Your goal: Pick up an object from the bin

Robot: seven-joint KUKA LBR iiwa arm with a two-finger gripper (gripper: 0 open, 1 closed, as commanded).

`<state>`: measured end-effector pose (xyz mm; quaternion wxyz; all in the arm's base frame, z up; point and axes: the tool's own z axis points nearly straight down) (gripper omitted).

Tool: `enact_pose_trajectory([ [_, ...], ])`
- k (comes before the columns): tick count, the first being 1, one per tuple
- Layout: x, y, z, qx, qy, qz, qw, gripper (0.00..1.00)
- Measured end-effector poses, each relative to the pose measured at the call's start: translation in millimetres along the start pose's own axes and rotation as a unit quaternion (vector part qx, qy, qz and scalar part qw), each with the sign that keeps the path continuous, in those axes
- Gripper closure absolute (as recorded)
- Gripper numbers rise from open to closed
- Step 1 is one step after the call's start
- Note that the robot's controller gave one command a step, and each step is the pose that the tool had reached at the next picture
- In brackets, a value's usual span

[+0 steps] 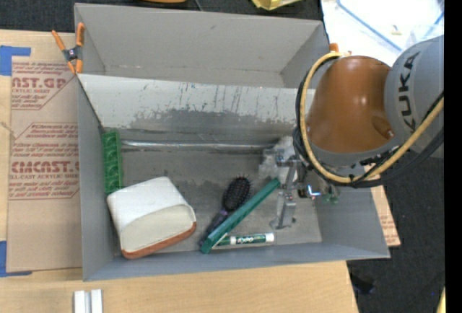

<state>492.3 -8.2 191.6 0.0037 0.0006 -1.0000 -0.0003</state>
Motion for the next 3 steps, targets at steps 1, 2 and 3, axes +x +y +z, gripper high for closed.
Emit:
enact_pose_trajectory([
  [1,-1.7,0,-4,0.000,-0.0040,0.000,1.0000,0.00],
  [2,-13.2,-1,75,0.001,-0.0045,-0.088,0.9961,0.00],
  [3,-26.0,-34,117,0.001,-0.0083,-0.139,0.9903,0.00],
])
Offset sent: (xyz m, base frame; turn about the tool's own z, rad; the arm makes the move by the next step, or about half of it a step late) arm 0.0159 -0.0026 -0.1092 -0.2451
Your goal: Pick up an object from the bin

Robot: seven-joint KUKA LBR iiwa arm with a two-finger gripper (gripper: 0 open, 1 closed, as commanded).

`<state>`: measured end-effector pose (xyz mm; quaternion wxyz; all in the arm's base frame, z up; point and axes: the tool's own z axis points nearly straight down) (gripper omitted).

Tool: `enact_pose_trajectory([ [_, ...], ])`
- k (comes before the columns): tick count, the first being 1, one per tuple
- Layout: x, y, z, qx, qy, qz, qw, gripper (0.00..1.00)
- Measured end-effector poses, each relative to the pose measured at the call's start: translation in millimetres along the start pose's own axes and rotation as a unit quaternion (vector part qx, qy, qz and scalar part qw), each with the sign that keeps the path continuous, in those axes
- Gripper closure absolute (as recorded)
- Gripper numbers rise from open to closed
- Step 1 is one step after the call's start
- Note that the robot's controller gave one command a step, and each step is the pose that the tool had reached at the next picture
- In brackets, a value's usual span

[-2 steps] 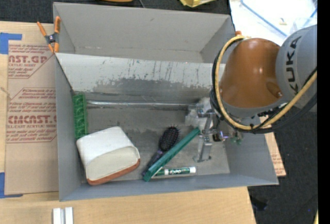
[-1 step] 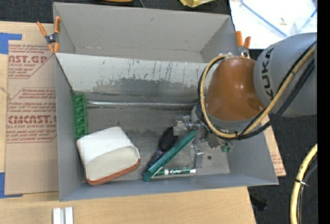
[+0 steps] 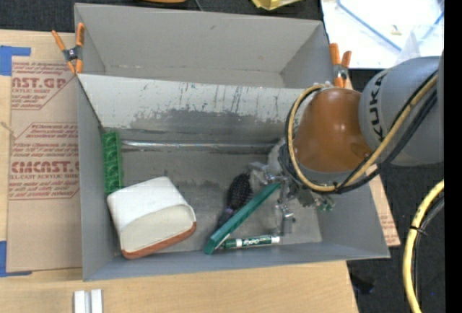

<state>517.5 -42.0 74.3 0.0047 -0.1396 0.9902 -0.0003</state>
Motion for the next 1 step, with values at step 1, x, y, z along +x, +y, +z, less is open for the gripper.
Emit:
enact_pose_trajectory([
  [1,-0.7,28.2,-6.5,-0.001,0.0009,-0.075,0.9972,1.00],
])
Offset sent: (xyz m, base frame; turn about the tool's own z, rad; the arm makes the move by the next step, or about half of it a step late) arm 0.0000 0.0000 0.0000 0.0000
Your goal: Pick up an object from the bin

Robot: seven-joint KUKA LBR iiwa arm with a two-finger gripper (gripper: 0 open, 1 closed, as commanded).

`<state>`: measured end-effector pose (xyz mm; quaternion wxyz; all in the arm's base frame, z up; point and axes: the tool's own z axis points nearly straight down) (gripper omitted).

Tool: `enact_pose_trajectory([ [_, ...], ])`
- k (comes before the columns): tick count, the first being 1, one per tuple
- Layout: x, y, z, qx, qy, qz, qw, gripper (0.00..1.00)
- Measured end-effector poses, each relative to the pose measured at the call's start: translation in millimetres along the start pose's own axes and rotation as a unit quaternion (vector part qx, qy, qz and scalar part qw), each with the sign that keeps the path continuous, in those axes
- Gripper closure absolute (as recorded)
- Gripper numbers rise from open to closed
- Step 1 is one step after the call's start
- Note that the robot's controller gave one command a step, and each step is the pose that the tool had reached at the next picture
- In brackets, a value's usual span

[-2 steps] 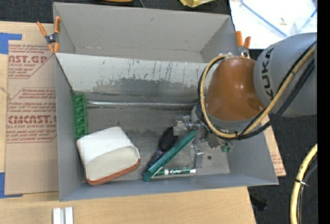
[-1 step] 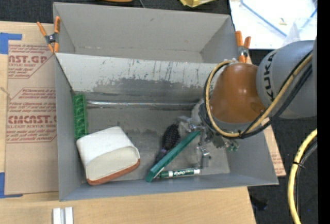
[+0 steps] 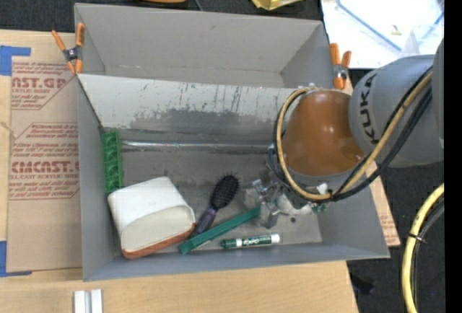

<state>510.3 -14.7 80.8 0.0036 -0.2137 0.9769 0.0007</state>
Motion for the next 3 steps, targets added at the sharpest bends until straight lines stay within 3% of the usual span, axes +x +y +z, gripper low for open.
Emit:
enact_pose_trajectory([
  [3,-1.5,2.5,9.8,0.000,-0.0037,0.010,0.9999,1.00],
])
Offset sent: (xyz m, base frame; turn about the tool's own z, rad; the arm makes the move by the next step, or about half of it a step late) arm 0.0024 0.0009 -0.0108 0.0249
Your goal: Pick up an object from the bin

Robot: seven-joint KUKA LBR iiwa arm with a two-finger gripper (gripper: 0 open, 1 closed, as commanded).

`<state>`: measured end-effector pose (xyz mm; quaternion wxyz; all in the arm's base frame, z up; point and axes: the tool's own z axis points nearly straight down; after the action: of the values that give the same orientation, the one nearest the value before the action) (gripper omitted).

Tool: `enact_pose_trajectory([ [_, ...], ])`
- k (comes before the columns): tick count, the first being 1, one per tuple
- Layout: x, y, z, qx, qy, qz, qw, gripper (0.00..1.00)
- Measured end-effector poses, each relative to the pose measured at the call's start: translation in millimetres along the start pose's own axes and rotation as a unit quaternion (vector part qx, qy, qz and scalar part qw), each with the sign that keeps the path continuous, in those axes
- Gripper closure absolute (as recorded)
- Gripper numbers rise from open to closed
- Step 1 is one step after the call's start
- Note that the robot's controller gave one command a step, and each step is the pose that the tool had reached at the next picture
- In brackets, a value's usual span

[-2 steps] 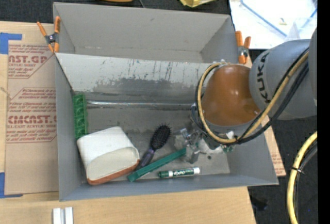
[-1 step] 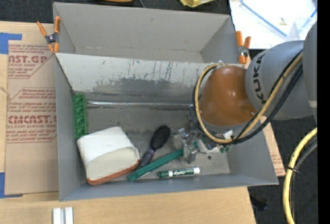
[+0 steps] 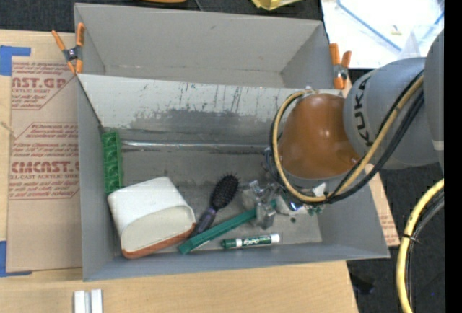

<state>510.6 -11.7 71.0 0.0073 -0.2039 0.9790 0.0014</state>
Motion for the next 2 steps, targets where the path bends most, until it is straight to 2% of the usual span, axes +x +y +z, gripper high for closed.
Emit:
enact_pose_trajectory([
  [1,-20.6,-7,1,0.000,0.0009,0.005,1.0000,1.00],
  [2,-47.7,25,0,0.001,-0.0001,0.009,1.0000,1.00],
])
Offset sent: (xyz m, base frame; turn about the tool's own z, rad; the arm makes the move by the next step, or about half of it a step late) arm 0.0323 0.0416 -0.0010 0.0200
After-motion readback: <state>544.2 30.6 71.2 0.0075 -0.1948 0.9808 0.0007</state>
